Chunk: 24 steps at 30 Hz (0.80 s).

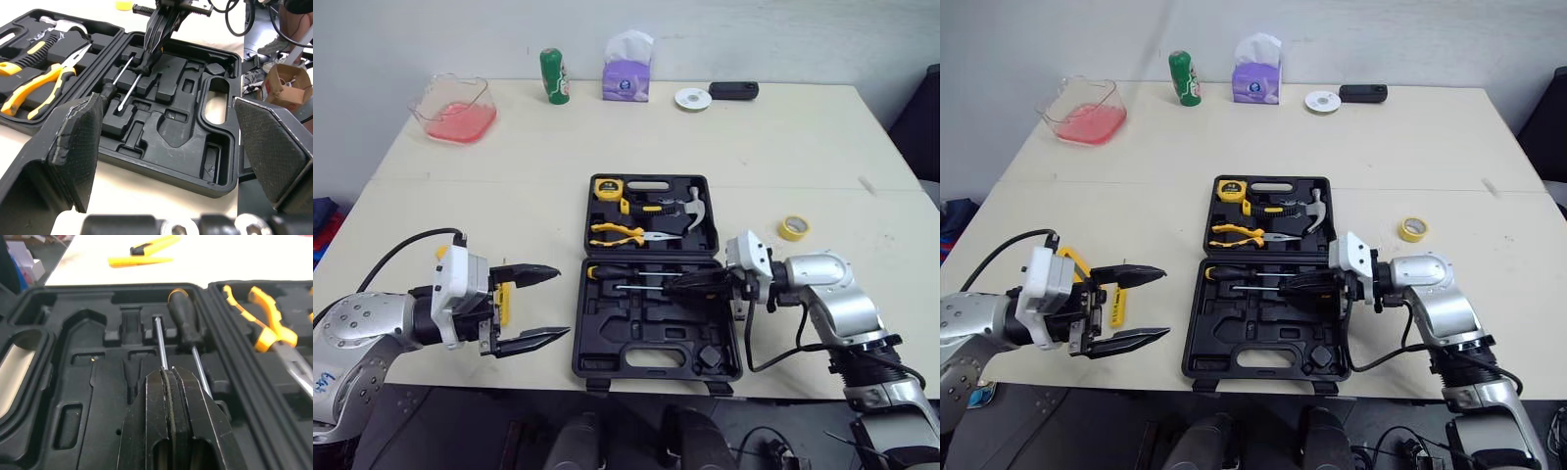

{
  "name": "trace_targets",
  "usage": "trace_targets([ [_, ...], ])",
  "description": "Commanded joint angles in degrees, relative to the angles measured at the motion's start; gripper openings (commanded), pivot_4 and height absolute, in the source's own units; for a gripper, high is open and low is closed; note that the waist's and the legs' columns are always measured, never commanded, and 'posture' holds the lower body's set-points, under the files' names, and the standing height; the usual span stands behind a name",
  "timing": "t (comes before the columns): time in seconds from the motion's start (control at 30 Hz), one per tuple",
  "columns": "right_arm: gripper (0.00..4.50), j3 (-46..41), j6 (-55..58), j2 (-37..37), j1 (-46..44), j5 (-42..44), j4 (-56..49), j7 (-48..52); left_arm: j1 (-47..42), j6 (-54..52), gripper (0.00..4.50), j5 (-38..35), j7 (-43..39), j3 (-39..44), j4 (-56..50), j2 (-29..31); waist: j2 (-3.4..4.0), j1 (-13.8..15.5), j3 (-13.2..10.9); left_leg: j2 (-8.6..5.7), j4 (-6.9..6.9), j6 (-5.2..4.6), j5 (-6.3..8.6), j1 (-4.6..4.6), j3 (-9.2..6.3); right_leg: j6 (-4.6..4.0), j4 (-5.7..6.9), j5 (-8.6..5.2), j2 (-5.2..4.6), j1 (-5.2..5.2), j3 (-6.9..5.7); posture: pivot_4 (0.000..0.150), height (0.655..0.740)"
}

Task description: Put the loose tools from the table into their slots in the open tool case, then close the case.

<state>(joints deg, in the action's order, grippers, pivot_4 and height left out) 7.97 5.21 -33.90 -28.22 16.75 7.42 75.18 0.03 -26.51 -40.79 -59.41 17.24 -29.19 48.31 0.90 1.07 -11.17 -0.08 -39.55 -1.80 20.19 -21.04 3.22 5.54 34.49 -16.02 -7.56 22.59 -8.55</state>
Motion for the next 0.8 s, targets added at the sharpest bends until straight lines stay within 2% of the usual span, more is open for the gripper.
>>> trace_targets([
  [0.03, 0.02, 0.4, 0.0, 0.4, -1.3, -0.8, 0.4, -1.0, -0.2, 0.5, 4.5, 0.1, 0.1, 0.1, -1.5, 0.5, 0.0, 0.0, 0.0, 0.0, 0.0, 0.0, 0.0, 0.0, 0.0, 0.0, 0.01, 0.0, 0.0, 0.0, 0.0, 0.15, 0.74],
  [0.7, 0.02, 4.9, -2.6, 1.3, 0.0, -5.2, 8.5, -1.2, 1.7, 1.0, 4.5, 0.7, -0.1, 1.1, -1.7, 0.8, -0.18, -1.1, 0.1, 0.01, -0.06, 0.0, 0.0, 0.13, -0.01, -0.01, 0.1, -0.01, -0.02, -0.09, 0.07, 0.15, 0.74],
  [0.8, 0.02, 7.0, -2.5, 0.9, -0.8, -8.9, 11.7, -2.8, 2.1, 1.4, 4.5, 1.0, -0.1, 1.1, -1.6, 0.6, -0.27, -1.2, 0.2, 0.01, -0.06, 0.01, 0.01, 0.2, 0.0, -0.02, 0.11, -0.01, -0.03, -0.15, 0.09, 0.15, 0.74],
])
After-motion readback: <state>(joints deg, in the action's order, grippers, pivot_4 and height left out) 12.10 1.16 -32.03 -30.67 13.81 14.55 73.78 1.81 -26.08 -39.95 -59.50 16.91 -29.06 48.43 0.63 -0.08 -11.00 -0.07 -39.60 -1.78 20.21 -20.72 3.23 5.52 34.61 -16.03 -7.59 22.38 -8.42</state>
